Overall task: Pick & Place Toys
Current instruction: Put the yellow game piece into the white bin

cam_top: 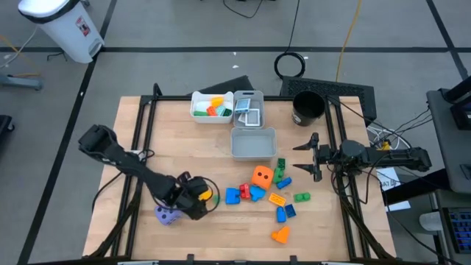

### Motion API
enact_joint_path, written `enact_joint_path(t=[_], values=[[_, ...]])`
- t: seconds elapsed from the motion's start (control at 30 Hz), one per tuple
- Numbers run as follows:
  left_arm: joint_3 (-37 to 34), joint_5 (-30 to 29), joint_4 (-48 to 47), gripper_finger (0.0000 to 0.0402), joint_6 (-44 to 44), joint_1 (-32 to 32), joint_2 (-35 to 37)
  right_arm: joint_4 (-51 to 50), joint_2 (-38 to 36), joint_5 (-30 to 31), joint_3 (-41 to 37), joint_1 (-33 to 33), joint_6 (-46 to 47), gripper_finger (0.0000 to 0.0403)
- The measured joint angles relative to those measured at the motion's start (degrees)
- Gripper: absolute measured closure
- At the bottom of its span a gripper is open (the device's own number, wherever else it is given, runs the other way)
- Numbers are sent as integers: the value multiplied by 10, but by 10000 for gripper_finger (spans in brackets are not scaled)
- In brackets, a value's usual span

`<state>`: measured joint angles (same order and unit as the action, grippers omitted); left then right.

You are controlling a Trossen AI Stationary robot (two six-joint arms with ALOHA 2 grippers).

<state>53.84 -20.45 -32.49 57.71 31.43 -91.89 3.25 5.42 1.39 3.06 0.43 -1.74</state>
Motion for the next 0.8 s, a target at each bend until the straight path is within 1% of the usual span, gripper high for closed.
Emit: enact_joint_path(t=[0.2, 0.47, 0.67, 0.73, 0.8], values=[[0, 54, 2, 140, 5, -10, -39, 0, 0, 0, 0, 0, 0, 124], [0, 48, 54, 140, -15, -29, -72, 0, 0, 0, 0, 0, 0, 124], [0, 71, 53, 140, 0, -49, -80, 0, 0, 0, 0, 0, 0, 124], [0, 82, 54, 145, 1, -54, -80, 0, 0, 0, 0, 0, 0, 124], [0, 86, 53, 159, 1, -56, -80, 0, 0, 0, 0, 0, 0, 124]])
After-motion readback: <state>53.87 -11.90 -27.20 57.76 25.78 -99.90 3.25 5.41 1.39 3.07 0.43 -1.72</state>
